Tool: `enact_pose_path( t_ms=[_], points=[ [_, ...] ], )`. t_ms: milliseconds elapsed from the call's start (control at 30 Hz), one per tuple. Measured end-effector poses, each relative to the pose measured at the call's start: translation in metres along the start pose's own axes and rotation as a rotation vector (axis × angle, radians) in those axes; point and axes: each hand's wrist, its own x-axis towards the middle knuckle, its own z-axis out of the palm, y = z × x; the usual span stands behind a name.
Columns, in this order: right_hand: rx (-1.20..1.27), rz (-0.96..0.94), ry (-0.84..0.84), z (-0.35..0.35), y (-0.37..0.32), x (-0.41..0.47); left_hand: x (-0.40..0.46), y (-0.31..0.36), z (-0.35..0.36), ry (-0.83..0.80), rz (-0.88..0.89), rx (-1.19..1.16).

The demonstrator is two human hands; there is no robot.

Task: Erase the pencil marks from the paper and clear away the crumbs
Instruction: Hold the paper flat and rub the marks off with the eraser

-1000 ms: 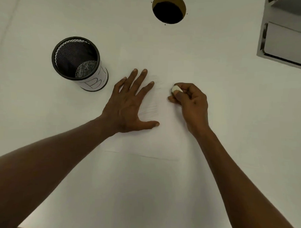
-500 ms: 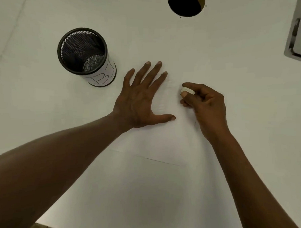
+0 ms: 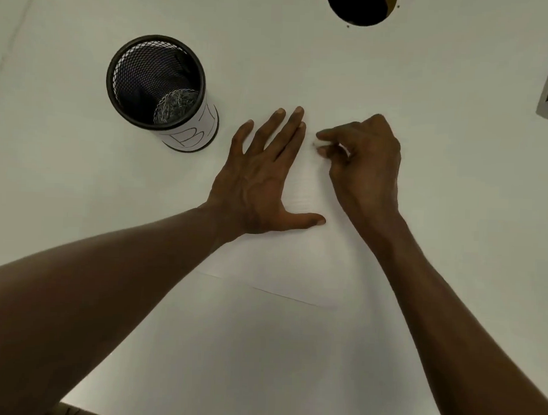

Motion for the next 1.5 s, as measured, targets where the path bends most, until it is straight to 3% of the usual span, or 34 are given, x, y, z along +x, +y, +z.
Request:
enact_pose_path(
  t_ms=[133, 333, 467, 667, 867, 1033, 1233, 1400, 1500],
  points=[
    [-0.078, 0.004, -0.052, -0.013, -0.005, -0.036, 0.000, 0.000, 0.001, -0.009, 0.000, -0.009],
    [-0.118, -0.042, -0.008, 0.006, -0.002, 0.027, 0.001, 0.000, -0.002, -0.025, -0.015, -0.018],
    [-0.120, -0.015, -0.103, -0.013, -0.001, -0.020, 0.000, 0.001, 0.000, -0.028, -0.025, -0.021],
    [-0.137, -0.022, 0.007, 0.002, 0.001, 0.023, 0.001, 0.001, -0.002, -0.025, -0.025, -0.014],
    [-0.124, -0.003, -0.053, -0.017, 0.004, -0.030, 0.001, 0.000, -0.002, -0.035, -0.027, -0.010],
    [-0.127, -0.063, 0.029, -0.001, 0.007, 0.024, 0.001, 0.002, -0.002, -0.031, -0.035, -0.007],
    [-0.113, -0.049, -0.062, -0.019, 0.011, -0.029, 0.002, 0.001, -0.002, -0.052, -0.033, 0.005],
    [-0.135, -0.055, 0.025, -0.003, 0.014, 0.023, 0.001, 0.003, -0.003, -0.048, -0.037, -0.010],
    [-0.118, -0.065, -0.053, -0.015, 0.018, 0.002, 0.002, 0.003, -0.003, -0.063, -0.035, -0.013]
  ],
)
